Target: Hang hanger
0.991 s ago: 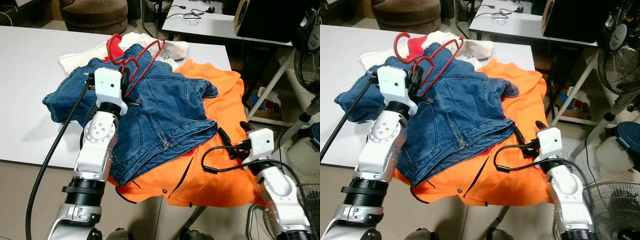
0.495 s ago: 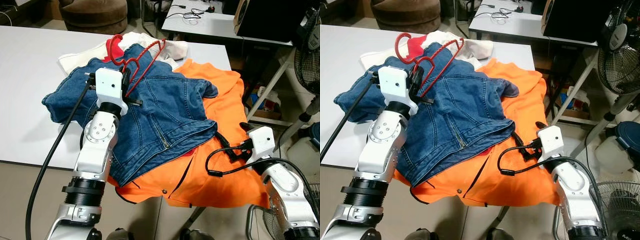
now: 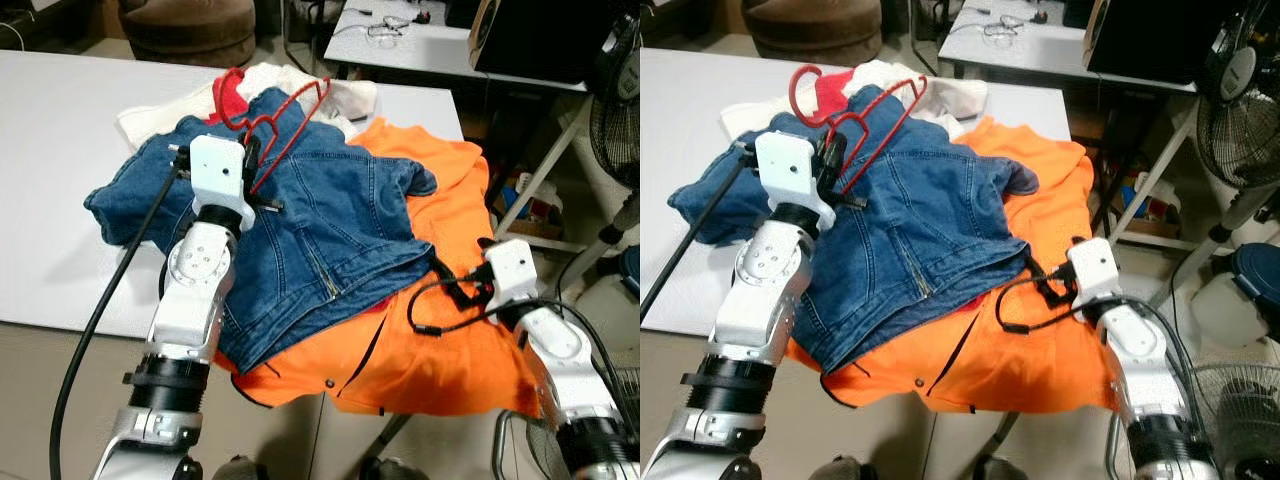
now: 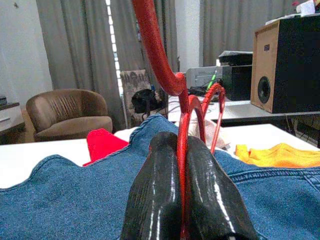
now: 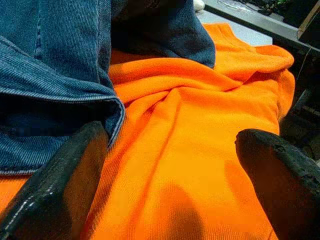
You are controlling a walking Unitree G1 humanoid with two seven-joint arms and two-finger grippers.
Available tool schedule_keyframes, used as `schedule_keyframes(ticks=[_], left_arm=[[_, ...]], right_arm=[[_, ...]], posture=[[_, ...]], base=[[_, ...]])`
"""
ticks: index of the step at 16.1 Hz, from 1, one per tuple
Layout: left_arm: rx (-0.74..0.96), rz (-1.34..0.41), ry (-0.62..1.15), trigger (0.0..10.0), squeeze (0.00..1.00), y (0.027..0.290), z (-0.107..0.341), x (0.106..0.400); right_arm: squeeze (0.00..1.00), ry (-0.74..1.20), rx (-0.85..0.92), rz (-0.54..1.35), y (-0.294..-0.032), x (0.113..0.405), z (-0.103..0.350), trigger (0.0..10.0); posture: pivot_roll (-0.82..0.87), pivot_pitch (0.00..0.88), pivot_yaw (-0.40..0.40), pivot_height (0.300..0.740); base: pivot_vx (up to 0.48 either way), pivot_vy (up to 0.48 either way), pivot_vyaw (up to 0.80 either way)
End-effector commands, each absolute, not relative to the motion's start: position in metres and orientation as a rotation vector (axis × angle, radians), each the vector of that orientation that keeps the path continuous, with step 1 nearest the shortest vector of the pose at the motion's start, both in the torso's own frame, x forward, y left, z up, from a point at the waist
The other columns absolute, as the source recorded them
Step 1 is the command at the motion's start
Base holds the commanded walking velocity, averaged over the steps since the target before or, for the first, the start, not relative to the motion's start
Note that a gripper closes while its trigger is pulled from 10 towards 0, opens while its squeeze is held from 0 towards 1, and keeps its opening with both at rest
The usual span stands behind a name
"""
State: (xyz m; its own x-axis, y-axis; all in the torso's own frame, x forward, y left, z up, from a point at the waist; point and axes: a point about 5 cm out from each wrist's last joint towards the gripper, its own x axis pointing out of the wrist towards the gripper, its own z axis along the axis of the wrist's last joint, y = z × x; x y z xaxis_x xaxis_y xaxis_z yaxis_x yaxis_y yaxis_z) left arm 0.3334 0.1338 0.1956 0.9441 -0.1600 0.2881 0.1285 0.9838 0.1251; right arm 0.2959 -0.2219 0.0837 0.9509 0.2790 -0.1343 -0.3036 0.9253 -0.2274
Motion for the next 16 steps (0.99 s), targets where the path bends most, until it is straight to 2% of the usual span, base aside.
schedule_keyframes(ticks=[1, 5, 11, 16], left_arm=[[0.118, -0.158, -0.304, 10.0, 0.0, 0.133, 0.195, 0.332], [0.129, -0.163, -0.316, 10.0, 0.0, 0.132, 0.199, 0.332], [0.133, -0.134, -0.311, 10.0, 0.0, 0.14, 0.198, 0.33], [0.132, -0.137, -0.309, 10.0, 0.0, 0.138, 0.197, 0.33]], right_arm=[[0.0, 0.107, -0.269, 0.276, -0.228, 0.301, 0.083, 10.0], [0.0, 0.103, -0.29, 0.283, -0.224, 0.32, 0.088, 10.0], [0.0, 0.092, -0.261, 0.337, -0.217, 0.327, 0.092, 10.0], [0.0, 0.141, -0.241, 0.52, -0.202, 0.328, 0.09, 10.0]], posture=[[0.02, 0.051, -0.007, 0.74], [0.03, 0.059, -0.007, 0.74], [0.04, 0.073, -0.022, 0.74], [0.05, 0.074, -0.026, 0.74]], base=[[0.0, 0.0, 0.0], [0.0, 0.0, 0.0], [0.0, 0.0, 0.0], [0.0, 0.0, 0.0]])
